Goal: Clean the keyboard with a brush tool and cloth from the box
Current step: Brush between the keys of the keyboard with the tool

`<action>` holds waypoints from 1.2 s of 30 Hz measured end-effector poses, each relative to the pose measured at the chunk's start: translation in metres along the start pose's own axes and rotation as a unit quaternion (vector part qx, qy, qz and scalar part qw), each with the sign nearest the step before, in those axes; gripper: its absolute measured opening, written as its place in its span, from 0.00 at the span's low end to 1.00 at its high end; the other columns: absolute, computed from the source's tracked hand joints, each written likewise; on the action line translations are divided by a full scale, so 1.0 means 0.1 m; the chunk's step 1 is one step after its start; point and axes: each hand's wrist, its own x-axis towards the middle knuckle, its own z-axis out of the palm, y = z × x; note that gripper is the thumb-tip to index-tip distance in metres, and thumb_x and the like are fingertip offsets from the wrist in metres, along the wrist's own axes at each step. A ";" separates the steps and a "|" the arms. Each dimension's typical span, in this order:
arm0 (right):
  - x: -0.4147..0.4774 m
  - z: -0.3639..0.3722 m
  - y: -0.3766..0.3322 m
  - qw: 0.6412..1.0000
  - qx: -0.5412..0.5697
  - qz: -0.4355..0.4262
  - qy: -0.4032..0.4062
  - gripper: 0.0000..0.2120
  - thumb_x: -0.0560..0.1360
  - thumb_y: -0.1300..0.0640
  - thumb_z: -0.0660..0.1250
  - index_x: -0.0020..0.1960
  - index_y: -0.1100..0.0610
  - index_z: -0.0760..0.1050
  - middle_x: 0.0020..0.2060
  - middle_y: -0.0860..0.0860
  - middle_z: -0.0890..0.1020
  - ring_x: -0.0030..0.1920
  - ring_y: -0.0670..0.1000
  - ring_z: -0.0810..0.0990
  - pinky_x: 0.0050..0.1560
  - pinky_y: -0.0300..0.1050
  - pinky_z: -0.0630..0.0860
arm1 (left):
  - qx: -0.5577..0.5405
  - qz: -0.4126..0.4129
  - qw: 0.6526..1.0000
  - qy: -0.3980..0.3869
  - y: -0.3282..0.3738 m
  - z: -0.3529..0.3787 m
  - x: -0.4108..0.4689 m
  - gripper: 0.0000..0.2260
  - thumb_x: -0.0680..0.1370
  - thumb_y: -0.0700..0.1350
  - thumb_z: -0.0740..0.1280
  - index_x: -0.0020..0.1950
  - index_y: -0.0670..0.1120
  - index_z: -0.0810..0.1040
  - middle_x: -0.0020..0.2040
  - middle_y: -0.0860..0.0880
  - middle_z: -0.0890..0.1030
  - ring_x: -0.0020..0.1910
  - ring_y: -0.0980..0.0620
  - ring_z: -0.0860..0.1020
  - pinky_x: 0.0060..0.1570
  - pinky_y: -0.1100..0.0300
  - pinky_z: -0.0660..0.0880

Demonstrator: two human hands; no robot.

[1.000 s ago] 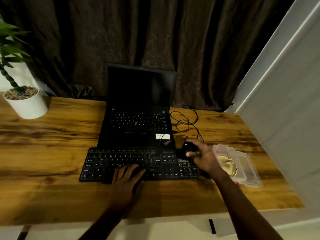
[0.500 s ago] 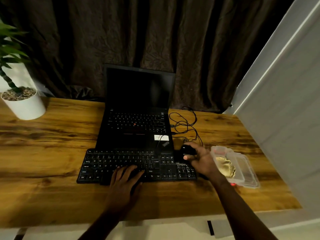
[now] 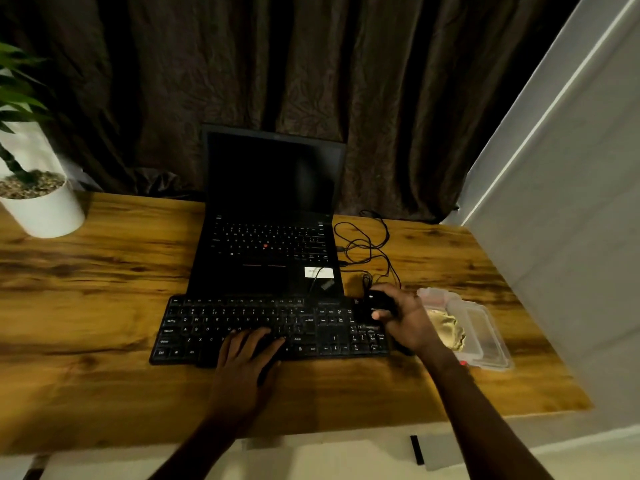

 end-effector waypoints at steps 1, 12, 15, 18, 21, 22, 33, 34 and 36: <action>0.00 0.06 -0.05 1.000 0.002 -0.014 -0.005 0.27 0.70 0.72 0.70 0.58 0.44 0.75 0.55 0.44 0.79 0.57 0.46 0.78 0.55 0.43 0.81 | 0.005 0.001 1.000 -0.002 0.00 0.00 0.00 0.24 0.82 0.62 0.47 0.68 0.57 0.75 0.68 0.48 0.74 0.69 0.43 0.68 0.70 0.39 0.62; -0.06 -0.24 0.07 1.000 -0.012 0.015 0.013 0.28 0.70 0.74 0.69 0.56 0.42 0.74 0.54 0.50 0.80 0.58 0.51 0.78 0.55 0.36 0.74 | -0.008 0.003 1.000 0.007 0.02 -0.02 -0.01 0.23 0.82 0.62 0.48 0.67 0.56 0.75 0.68 0.48 0.74 0.68 0.43 0.70 0.69 0.38 0.63; -0.05 0.04 -0.03 1.000 0.015 -0.008 -0.018 0.29 0.71 0.72 0.70 0.57 0.39 0.74 0.56 0.48 0.80 0.58 0.48 0.79 0.53 0.39 0.79 | -0.005 0.007 1.000 0.005 0.01 -0.03 -0.02 0.24 0.83 0.62 0.47 0.67 0.55 0.76 0.67 0.47 0.75 0.67 0.43 0.70 0.70 0.41 0.59; -0.04 0.25 -0.09 0.999 0.026 -0.032 -0.030 0.25 0.72 0.67 0.71 0.60 0.41 0.75 0.55 0.46 0.80 0.57 0.46 0.79 0.51 0.39 0.80 | -0.001 0.001 1.000 -0.003 0.02 -0.02 -0.01 0.24 0.83 0.62 0.47 0.67 0.56 0.76 0.68 0.48 0.74 0.68 0.43 0.69 0.69 0.40 0.61; -0.03 0.12 -0.06 0.999 0.012 -0.026 -0.030 0.27 0.73 0.68 0.71 0.59 0.38 0.73 0.56 0.46 0.80 0.57 0.46 0.79 0.52 0.40 0.81 | 0.001 0.003 1.000 0.002 0.01 -0.03 0.00 0.25 0.83 0.62 0.46 0.66 0.55 0.77 0.68 0.48 0.75 0.67 0.43 0.70 0.68 0.37 0.65; -0.04 0.04 -0.03 0.999 0.005 -0.026 -0.025 0.28 0.72 0.69 0.71 0.59 0.39 0.73 0.56 0.47 0.80 0.58 0.48 0.79 0.53 0.40 0.81 | 0.000 0.005 1.000 0.002 0.01 -0.03 0.01 0.26 0.83 0.62 0.46 0.66 0.55 0.78 0.67 0.48 0.75 0.67 0.43 0.70 0.67 0.36 0.66; -0.08 0.11 -0.05 1.000 0.015 -0.024 -0.012 0.26 0.73 0.68 0.70 0.58 0.38 0.74 0.54 0.43 0.81 0.55 0.45 0.80 0.50 0.44 0.82 | -0.008 0.002 1.000 0.004 0.01 -0.01 0.00 0.24 0.83 0.62 0.47 0.67 0.55 0.76 0.68 0.48 0.74 0.68 0.43 0.69 0.67 0.36 0.67; -0.08 0.11 -0.05 0.999 0.016 -0.027 -0.011 0.26 0.73 0.68 0.70 0.59 0.39 0.75 0.54 0.44 0.81 0.55 0.46 0.80 0.49 0.43 0.82 | -0.004 0.003 1.000 0.003 0.00 0.00 0.00 0.24 0.83 0.62 0.47 0.67 0.55 0.76 0.68 0.48 0.75 0.67 0.43 0.69 0.67 0.36 0.67; -0.06 0.01 -0.02 1.000 0.019 -0.017 -0.008 0.24 0.73 0.69 0.70 0.60 0.44 0.75 0.54 0.46 0.81 0.56 0.47 0.79 0.48 0.35 0.80 | 0.001 0.003 1.000 0.001 0.00 0.01 0.00 0.24 0.83 0.62 0.47 0.67 0.55 0.76 0.68 0.48 0.75 0.67 0.42 0.69 0.69 0.39 0.64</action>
